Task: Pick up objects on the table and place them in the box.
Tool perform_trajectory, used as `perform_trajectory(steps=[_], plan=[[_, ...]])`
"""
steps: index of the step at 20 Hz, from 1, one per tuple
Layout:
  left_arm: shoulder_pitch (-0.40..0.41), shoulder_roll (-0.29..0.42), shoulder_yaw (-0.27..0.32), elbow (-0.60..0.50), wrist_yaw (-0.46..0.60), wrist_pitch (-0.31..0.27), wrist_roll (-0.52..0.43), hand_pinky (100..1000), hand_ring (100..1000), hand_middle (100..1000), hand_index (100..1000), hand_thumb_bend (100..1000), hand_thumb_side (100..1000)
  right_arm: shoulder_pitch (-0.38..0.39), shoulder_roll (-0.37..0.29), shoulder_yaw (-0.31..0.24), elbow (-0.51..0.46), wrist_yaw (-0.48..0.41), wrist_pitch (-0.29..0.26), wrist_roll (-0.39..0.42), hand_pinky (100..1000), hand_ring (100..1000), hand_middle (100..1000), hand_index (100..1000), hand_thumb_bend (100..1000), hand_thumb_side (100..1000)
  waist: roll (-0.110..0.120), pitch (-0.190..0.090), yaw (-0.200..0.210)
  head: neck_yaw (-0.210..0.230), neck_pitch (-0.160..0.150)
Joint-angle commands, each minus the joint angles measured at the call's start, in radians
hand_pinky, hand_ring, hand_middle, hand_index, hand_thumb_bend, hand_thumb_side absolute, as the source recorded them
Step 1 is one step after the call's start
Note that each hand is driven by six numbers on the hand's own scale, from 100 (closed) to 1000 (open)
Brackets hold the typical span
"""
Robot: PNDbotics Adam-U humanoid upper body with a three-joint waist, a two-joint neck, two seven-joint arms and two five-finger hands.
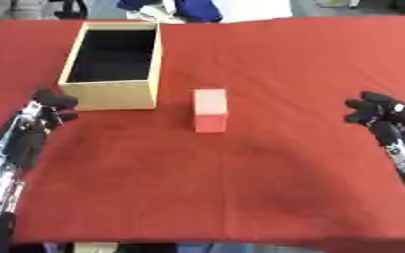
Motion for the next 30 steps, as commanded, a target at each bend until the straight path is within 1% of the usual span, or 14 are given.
perform_trajectory(steps=[1, 10, 14, 16, 17, 18, 19, 20, 23, 25, 26, 27, 29, 30], plan=[[-0.001, 0.016, -0.003, -0.011, 0.003, -0.002, 0.0, 830, 870, 692, 621, 337, 810, -0.022, -0.049, 0.002, -0.02, -0.015, -0.018, 0.001, 864, 921, 635, 913, 100, 620, -0.001, -0.014, 0.001, -0.004, 0.005], [0.0, 0.018, -0.005, -0.01, 0.003, -0.002, -0.001, 830, 871, 692, 620, 337, 810, -0.075, -0.134, 0.021, -0.025, -0.031, -0.07, 0.015, 859, 920, 650, 917, 100, 597, -0.004, -0.016, 0.01, -0.009, 0.005], [0.0, 0.02, -0.005, -0.01, 0.004, -0.003, -0.001, 830, 871, 692, 620, 338, 810, -0.103, -0.195, 0.042, -0.026, -0.035, -0.108, 0.039, 866, 945, 695, 934, 100, 568, -0.007, -0.018, 0.015, -0.009, 0.005], [0.0, 0.021, -0.006, -0.009, 0.004, -0.002, -0.001, 830, 871, 692, 620, 338, 809, -0.119, -0.231, 0.057, -0.025, -0.034, -0.134, 0.061, 880, 977, 744, 945, 100, 453, -0.009, -0.019, 0.018, -0.008, 0.005], [0.0, 0.022, -0.006, -0.009, 0.004, -0.002, -0.001, 830, 871, 692, 620, 338, 809, -0.128, -0.247, 0.064, -0.023, -0.035, -0.145, 0.073, 892, 999, 777, 953, 100, 373, -0.01, -0.019, 0.019, -0.007, 0.005], [0.0, 0.023, -0.006, -0.009, 0.004, -0.002, -0.001, 830, 871, 692, 620, 338, 809, -0.141, -0.27, 0.073, -0.022, -0.034, -0.157, 0.089, 902, 1000, 798, 959, 100, 339, -0.011, -0.02, 0.02, -0.007, 0.005], [0.001, 0.023, -0.006, -0.009, 0.004, -0.002, -0.001, 829, 871, 692, 620, 338, 809, -0.153, -0.292, 0.082, -0.021, -0.033, -0.17, 0.105, 918, 1000, 834, 974, 100, 274, -0.013, -0.02, 0.022, -0.007, 0.005], [0.001, 0.024, -0.006, -0.009, 0.004, -0.002, -0.001, 829, 871, 692, 620, 339, 808, -0.168, -0.317, 0.093, -0.021, -0.028, -0.186, 0.128, 938, 1000, 867, 987, 100, 232, -0.014, -0.021, 0.024, -0.007, 0.005], [0.004, 0.027, -0.006, -0.008, 0.003, -0.001, -0.001, 829, 872, 692, 620, 339, 808, -0.213, -0.388, 0.123, -0.016, -0.011, -0.236, 0.207, 968, 1000, 915, 995, 100, 181, -0.021, -0.025, 0.029, -0.01, 0.005], [0.006, 0.028, -0.006, -0.008, 0.002, -0.001, -0.001, 829, 872, 692, 619, 339, 808, -0.246, -0.428, 0.141, -0.008, -0.002, -0.27, 0.249, 972, 1000, 924, 996, 100, 179, -0.024, -0.027, 0.031, -0.01, 0.005], [0.007, 0.03, -0.007, -0.008, 0.002, -0.001, -0.001, 829, 872, 692, 619, 340, 808, -0.265, -0.45, 0.152, -0.007, 0.003, -0.289, 0.268, 977, 1000, 936, 999, 131, 232, -0.026, -0.028, 0.033, -0.01, 0.005], [0.008, 0.031, -0.007, -0.007, 0.002, -0.001, -0.002, 829, 872, 692, 619, 340, 808, -0.283, -0.469, 0.164, -0.005, 0.007, -0.308, 0.285, 973, 1000, 940, 1000, 209, 270, -0.027, -0.03, 0.034, -0.011, 0.005], [0.009, 0.033, -0.008, -0.007, 0.001, -0.001, -0.002, 829, 872, 692, 619, 340, 807, -0.321, -0.504, 0.19, 0.0, 0.02, -0.344, 0.319, 969, 1000, 944, 1000, 268, 322, -0.031, -0.033, 0.038, -0.014, 0.005], [0.011, 0.034, -0.009, -0.006, 0.001, 0.0, -0.003, 829, 872, 692, 619, 341, 807, -0.344, -0.52, 0.207, 0.007, 0.03, -0.36, 0.338, 968, 1000, 947, 1000, 293, 317, -0.034, -0.034, 0.04, -0.016, 0.005]])
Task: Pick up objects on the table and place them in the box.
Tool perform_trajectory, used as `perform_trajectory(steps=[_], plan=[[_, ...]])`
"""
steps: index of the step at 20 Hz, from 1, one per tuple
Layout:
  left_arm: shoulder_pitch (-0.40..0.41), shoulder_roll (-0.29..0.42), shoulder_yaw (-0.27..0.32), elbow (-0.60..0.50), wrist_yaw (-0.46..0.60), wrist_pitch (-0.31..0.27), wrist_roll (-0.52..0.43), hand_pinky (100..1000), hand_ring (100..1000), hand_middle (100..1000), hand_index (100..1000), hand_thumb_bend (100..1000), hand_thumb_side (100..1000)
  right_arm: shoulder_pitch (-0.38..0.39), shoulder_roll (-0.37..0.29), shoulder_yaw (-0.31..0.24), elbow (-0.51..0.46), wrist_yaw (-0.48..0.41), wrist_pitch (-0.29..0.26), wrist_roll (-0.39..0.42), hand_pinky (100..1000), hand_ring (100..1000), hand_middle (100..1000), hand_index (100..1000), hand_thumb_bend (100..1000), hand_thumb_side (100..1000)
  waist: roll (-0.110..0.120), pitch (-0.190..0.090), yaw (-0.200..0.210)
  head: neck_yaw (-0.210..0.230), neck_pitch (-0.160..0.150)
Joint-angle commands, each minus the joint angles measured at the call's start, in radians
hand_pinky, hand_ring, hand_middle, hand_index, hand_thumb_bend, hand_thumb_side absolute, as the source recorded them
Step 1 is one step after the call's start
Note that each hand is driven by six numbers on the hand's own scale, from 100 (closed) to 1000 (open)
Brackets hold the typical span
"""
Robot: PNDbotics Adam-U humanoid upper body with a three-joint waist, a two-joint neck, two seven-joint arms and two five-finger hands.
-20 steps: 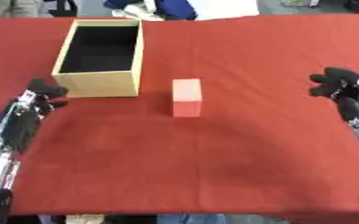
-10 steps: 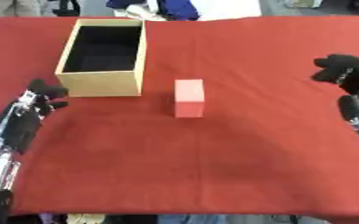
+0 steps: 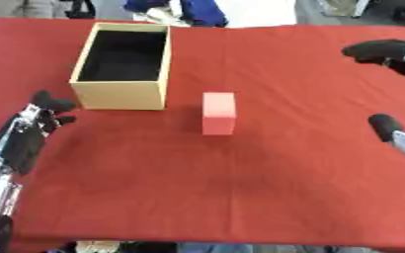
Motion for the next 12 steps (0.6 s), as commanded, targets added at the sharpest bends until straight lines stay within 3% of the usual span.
perform_trajectory(steps=[1, 6, 12], plan=[[-0.001, 0.025, -0.004, -0.011, 0.0, 0.0, -0.003, 829, 872, 692, 619, 341, 807, -0.061, -0.081, 0.036, 0.015, 0.031, -0.185, 0.189, 965, 1000, 950, 1000, 327, 332, -0.005, -0.018, 0.003, -0.007, 0.005], [0.003, 0.028, -0.007, -0.009, -0.001, 0.001, -0.006, 828, 873, 692, 618, 342, 807, -0.173, -0.079, 0.108, 0.072, 0.103, -0.258, 0.263, 959, 1000, 970, 1000, 463, 430, -0.014, -0.025, 0.011, -0.009, 0.005], [0.008, 0.03, -0.009, -0.007, -0.003, 0.002, -0.008, 828, 873, 692, 618, 344, 807, -0.285, -0.004, 0.176, 0.188, 0.211, -0.324, 0.27, 955, 1000, 976, 1000, 490, 499, -0.019, -0.03, 0.019, -0.01, 0.005]])
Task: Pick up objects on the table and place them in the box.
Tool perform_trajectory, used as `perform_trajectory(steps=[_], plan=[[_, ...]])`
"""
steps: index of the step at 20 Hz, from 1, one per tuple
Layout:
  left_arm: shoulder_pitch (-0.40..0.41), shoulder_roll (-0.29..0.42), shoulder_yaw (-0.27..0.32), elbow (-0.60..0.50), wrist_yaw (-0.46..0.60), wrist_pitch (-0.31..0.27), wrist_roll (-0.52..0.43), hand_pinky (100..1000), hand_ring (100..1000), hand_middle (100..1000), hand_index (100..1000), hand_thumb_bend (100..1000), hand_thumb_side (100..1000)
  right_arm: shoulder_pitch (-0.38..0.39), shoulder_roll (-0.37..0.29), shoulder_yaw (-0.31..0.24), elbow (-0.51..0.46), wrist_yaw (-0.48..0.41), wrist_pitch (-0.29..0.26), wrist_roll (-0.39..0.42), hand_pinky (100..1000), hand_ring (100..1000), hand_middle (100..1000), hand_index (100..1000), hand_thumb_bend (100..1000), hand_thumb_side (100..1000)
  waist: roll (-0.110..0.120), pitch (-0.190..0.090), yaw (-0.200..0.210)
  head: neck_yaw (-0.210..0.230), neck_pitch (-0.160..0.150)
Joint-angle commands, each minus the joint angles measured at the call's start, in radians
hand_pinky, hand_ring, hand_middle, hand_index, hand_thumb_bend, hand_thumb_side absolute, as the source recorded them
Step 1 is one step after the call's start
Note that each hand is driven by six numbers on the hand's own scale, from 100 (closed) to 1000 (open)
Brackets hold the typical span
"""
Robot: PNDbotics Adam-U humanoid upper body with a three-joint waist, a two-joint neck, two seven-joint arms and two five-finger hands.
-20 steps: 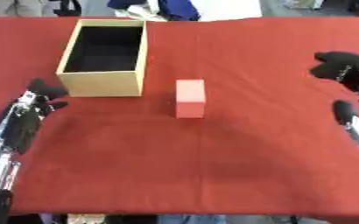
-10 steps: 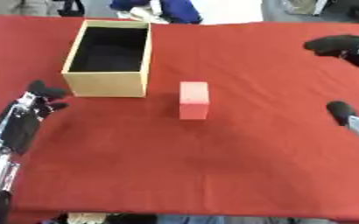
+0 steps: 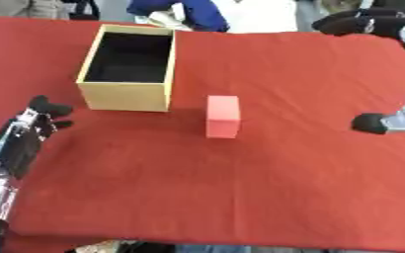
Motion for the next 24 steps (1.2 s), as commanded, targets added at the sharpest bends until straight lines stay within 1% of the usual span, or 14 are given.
perform_trajectory(steps=[1, 5, 6, 8, 15, 19, 24], plan=[[-0.003, 0.022, -0.003, -0.008, -0.002, -0.002, -0.003, 828, 873, 692, 618, 344, 807, -0.053, 0.024, 0.016, 0.063, 0.052, -0.318, 0.286, 955, 1000, 976, 1000, 491, 501, -0.003, -0.016, 0.001, -0.002, 0.005], [-0.002, 0.021, -0.005, -0.007, -0.003, 0.0, -0.005, 828, 874, 693, 618, 345, 807, -0.105, 0.086, 0.029, 0.135, 0.098, -0.358, 0.286, 950, 1000, 976, 1000, 498, 532, -0.004, -0.017, 0.0, -0.004, 0.005], [-0.002, 0.02, -0.005, -0.007, -0.003, 0.0, -0.005, 828, 874, 693, 618, 344, 807, -0.116, 0.101, 0.031, 0.152, 0.112, -0.364, 0.286, 948, 1000, 977, 1000, 507, 554, -0.004, -0.017, 0.0, -0.006, 0.005], [-0.002, 0.02, -0.006, -0.007, -0.003, 0.0, -0.006, 828, 874, 693, 618, 344, 807, -0.138, 0.135, 0.039, 0.183, 0.147, -0.368, 0.286, 946, 1000, 977, 1000, 514, 578, -0.003, -0.017, 0.0, -0.01, 0.005], [-0.003, 0.016, -0.01, -0.006, -0.002, -0.001, -0.01, 828, 874, 693, 617, 345, 806, -0.191, 0.263, 0.066, 0.303, 0.249, -0.369, 0.286, 947, 1000, 972, 1000, 536, 601, 0.003, -0.017, 0.011, -0.018, 0.005], [-0.005, 0.012, -0.011, -0.006, -0.001, -0.001, -0.01, 828, 875, 693, 617, 346, 806, -0.199, 0.32, 0.06, 0.367, 0.306, -0.369, 0.286, 950, 1000, 968, 1000, 481, 607, 0.007, -0.015, 0.015, -0.017, 0.005], [-0.007, 0.01, -0.012, -0.006, -0.001, -0.001, -0.012, 827, 875, 693, 616, 346, 806, -0.202, 0.376, 0.04, 0.434, 0.353, -0.369, 0.286, 953, 1000, 965, 1000, 429, 612, 0.011, -0.011, 0.016, -0.02, 0.005]])
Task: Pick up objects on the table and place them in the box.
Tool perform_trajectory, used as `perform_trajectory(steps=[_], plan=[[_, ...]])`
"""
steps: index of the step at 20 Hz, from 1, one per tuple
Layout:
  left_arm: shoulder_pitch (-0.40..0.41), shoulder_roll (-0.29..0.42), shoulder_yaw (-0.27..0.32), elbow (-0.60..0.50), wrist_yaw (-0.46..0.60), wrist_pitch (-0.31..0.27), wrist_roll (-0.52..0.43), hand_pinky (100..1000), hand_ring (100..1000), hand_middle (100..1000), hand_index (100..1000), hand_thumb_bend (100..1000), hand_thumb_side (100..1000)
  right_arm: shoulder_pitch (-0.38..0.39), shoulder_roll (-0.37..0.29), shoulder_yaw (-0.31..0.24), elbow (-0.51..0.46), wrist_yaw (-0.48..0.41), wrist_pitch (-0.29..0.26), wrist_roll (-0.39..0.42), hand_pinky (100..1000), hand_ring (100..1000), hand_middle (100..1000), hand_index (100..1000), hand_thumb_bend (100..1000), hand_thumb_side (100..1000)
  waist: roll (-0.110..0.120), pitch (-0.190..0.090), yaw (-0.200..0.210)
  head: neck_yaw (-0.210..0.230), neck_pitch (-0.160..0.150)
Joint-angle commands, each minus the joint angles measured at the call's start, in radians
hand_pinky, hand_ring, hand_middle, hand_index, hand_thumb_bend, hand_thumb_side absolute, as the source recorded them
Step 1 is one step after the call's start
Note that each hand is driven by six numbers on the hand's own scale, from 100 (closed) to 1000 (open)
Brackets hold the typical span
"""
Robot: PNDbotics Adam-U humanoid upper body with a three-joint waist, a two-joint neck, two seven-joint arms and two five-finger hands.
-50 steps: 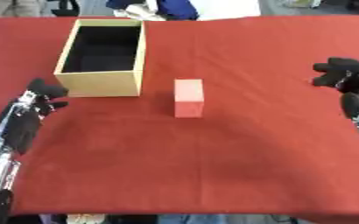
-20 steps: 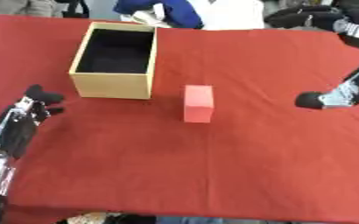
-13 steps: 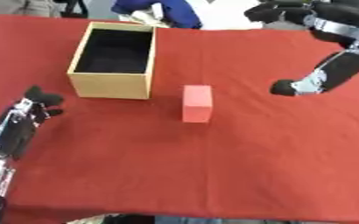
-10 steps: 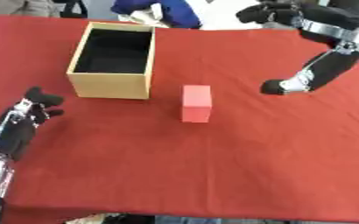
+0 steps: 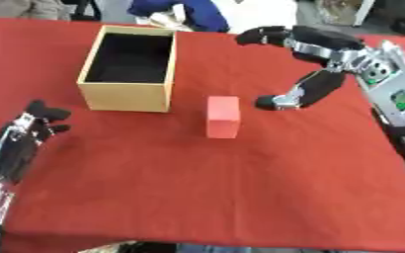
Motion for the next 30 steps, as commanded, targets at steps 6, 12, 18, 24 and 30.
perform_trajectory(steps=[6, 12, 18, 24, 30], plan=[[-0.012, 0.007, -0.004, -0.011, -0.001, -0.002, -0.005, 827, 876, 693, 616, 346, 806, -0.038, 0.067, -0.059, 0.109, 0.091, -0.33, 0.326, 955, 1000, 962, 1000, 381, 627, 0.007, -0.01, 0.008, -0.008, 0.005], [-0.013, 0.006, -0.005, -0.01, -0.001, -0.002, -0.006, 827, 876, 694, 616, 346, 807, -0.039, 0.098, -0.088, 0.165, 0.145, -0.33, 0.326, 955, 1000, 961, 1000, 360, 640, 0.008, -0.009, 0.009, -0.011, 0.005], [-0.014, 0.006, -0.004, -0.01, -0.002, -0.002, -0.006, 827, 877, 694, 615, 347, 807, -0.033, 0.11, -0.082, 0.174, 0.162, -0.33, 0.326, 954, 1000, 958, 1000, 335, 660, 0.008, -0.008, 0.01, -0.011, 0.005], [-0.015, 0.006, -0.005, -0.009, -0.003, -0.002, -0.007, 827, 878, 695, 615, 347, 807, -0.029, 0.118, -0.057, 0.156, 0.158, -0.33, 0.326, 953, 1000, 956, 1000, 319, 668, 0.008, -0.007, 0.011, -0.011, 0.005], [-0.015, 0.007, -0.006, -0.008, -0.003, -0.002, -0.007, 827, 878, 696, 615, 347, 807, -0.026, 0.124, -0.047, 0.153, 0.164, -0.33, 0.326, 953, 1000, 956, 1000, 312, 684, 0.007, -0.008, 0.013, -0.012, 0.005]])
